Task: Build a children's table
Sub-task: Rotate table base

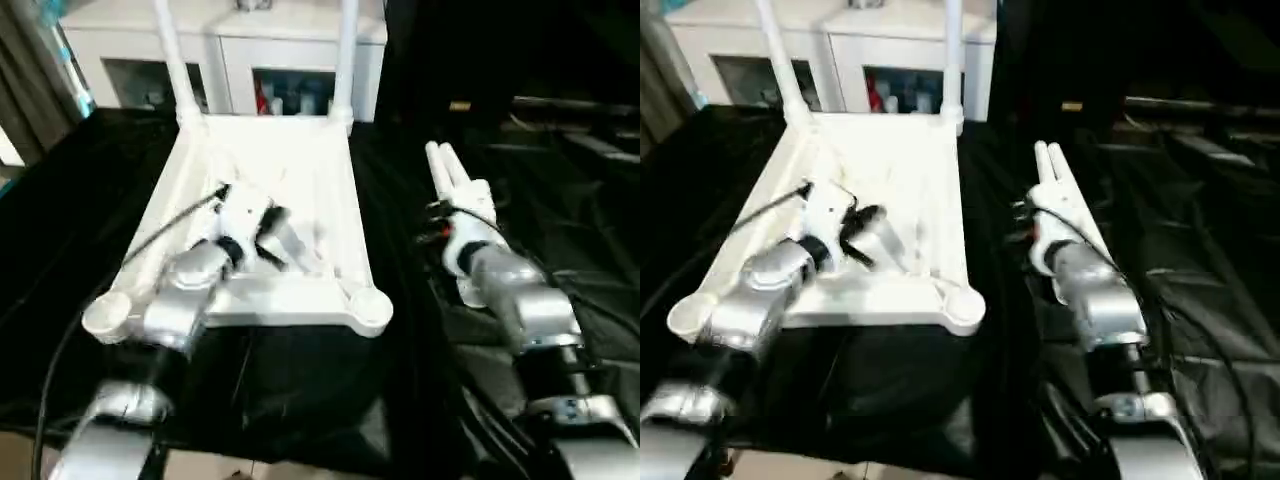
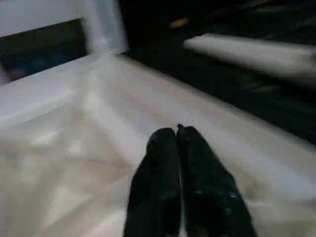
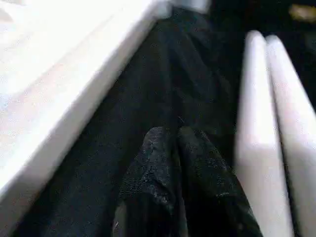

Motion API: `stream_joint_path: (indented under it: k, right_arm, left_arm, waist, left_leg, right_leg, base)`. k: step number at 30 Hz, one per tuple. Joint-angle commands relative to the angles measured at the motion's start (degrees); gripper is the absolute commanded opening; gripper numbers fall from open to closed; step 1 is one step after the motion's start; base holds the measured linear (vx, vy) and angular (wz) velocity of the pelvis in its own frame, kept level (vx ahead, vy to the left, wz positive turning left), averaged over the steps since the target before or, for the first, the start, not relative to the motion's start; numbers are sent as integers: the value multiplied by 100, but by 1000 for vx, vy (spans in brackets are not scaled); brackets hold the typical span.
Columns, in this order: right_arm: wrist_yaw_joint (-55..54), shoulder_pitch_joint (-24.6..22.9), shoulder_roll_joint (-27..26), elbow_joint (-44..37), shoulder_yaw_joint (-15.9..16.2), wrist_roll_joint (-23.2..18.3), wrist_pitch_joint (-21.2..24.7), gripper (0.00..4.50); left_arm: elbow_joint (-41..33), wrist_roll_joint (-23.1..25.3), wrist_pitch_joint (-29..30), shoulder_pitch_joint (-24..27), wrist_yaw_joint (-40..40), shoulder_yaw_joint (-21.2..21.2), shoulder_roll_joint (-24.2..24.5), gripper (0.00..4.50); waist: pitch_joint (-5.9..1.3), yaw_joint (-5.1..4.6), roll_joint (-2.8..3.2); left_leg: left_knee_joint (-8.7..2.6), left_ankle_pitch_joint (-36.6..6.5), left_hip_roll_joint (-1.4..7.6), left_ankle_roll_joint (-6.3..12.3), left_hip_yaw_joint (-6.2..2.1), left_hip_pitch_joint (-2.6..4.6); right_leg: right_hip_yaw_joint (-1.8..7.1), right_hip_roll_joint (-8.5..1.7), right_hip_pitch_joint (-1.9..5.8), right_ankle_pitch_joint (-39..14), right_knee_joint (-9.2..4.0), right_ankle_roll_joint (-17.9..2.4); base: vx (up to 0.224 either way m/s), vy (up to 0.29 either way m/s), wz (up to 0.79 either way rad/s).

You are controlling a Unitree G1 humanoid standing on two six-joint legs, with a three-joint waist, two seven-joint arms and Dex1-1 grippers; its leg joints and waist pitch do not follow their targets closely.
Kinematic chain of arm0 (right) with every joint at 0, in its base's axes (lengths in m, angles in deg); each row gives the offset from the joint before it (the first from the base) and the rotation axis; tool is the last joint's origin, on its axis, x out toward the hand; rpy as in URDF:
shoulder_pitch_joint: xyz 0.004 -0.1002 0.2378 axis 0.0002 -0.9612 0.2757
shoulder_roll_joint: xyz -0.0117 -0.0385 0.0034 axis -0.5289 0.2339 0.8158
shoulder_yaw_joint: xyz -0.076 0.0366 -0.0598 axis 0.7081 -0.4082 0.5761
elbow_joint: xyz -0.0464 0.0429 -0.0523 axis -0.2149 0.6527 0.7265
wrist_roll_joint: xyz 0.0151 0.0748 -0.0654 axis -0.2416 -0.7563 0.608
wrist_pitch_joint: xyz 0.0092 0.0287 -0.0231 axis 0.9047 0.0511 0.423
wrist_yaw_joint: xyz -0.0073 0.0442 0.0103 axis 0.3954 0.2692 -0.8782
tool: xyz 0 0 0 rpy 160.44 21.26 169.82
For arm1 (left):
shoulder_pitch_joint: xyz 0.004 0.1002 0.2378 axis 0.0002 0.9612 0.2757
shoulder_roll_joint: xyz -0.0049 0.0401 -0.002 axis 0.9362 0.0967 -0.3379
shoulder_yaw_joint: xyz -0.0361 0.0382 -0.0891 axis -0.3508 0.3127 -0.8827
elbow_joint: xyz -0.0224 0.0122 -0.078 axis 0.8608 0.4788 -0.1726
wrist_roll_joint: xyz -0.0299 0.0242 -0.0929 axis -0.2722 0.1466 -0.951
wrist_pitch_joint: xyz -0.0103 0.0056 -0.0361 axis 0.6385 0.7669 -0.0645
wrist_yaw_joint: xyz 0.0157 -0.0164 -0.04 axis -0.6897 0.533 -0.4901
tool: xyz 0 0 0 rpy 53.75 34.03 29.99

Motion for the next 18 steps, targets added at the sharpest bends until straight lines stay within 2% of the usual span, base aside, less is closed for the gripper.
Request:
stream_joint_path:
  k: [1,2,3,4,5,8,10,11,13,14,16,17,18]
  right_arm:
    - [-263,297,93,4,-203,46,335,68]
    - [-352,508,184,188,-235,107,655,73]
    - [-360,530,194,207,-237,114,691,90]
    - [-371,627,238,309,-234,134,816,102]
    - [-375,728,278,378,-250,123,976,102]
    - [-389,916,327,586,-298,82,1092,121]
    - [-445,1197,374,963,-375,14,1247,146]
    - [-463,1265,387,1057,-389,8,1291,153]
    - [-465,1480,424,1353,-415,-5,1495,158]
    - [-471,1547,442,1451,-411,7,1547,177]
    - [-462,1667,487,1625,-368,62,1660,186]
    - [-467,1718,501,1709,-359,89,1687,192]
    - [-463,1751,508,1772,-358,96,1700,210]
  left_arm:
    - [-816,-332,532,200,373,198,175,45]
    - [-1510,-650,972,450,765,373,451,54]
    - [-1583,-681,1019,477,810,390,483,80]
    - [-1867,-793,1177,582,994,463,630,84]
    - [-2221,-891,1444,711,1156,462,761,84]
    - [-2549,-999,1756,811,1246,421,881,107]
    - [-2762,-1032,2058,848,1246,384,984,129]
    - [-2823,-1038,2142,859,1252,393,1025,132]
    - [-3102,-1133,2434,942,1267,434,1192,153]
    - [-3173,-1169,2498,964,1261,445,1220,164]
    - [-3316,-1211,2649,994,1247,446,1254,169]
    - [-3383,-1219,2726,1008,1244,434,1261,171]
    - [-3417,-1217,2765,1016,1240,428,1262,192]
  waist:
    - [-381,7,-72]
    - [-377,2,-50]
    - [-365,-30,-41]
    - [-365,-30,-41]
    - [-353,-39,-45]
    - [-361,-32,-39]
    - [-375,-46,-62]
    - [-371,-37,-66]
    - [-381,-35,-51]
    - [-381,-35,-51]
    - [-391,-26,-91]
    - [-394,-24,-80]
    - [-398,-27,-77]
  left_leg:
    - [-362,-1287,108,-58,22,77]
    - [-364,-1309,97,-114,7,63]
    - [-367,-1327,85,-120,9,41]
    - [-367,-1327,85,-120,9,41]
    - [-348,-1430,69,-167,28,63]
    - [-338,-1359,58,-213,31,66]
    - [-331,-1318,55,-235,28,68]
    - [-330,-1263,42,-226,30,43]
    - [-313,-1170,39,-240,32,47]
    - [-313,-1170,39,-240,32,47]
    - [-304,-977,41,-202,47,33]
    - [-298,-950,34,-201,51,33]
    - [-296,-944,35,-207,49,31]
  right_leg:
    - [244,-309,280,-1412,-398,-1178]
    - [243,-307,285,-1586,-364,-1104]
    - [246,-282,262,-1689,-379,-1019]
    - [246,-282,262,-1689,-379,-1019]
    - [254,-264,235,-1780,-395,-923]
    - [255,-254,226,-1714,-387,-839]
    - [246,-243,230,-1583,-360,-880]
    - [244,-241,245,-1544,-362,-868]
    - [248,-237,245,-1391,-331,-899]
    - [248,-237,245,-1391,-331,-899]
    - [252,-232,262,-1109,-310,-944]
    - [250,-229,263,-1074,-300,-971]
    - [248,-228,269,-1063,-291,-983]
  base:
    - [0,0,0]
    - [0,0,0]
    - [0,0,0]
    - [0,0,0]
    - [0,0,0]
    - [0,0,0]
    - [0,0,0]
    - [0,0,0]
    - [0,0,0]
    - [0,0,0]
    - [0,0,0]
    - [0,0,0]
    - [0,0,0]
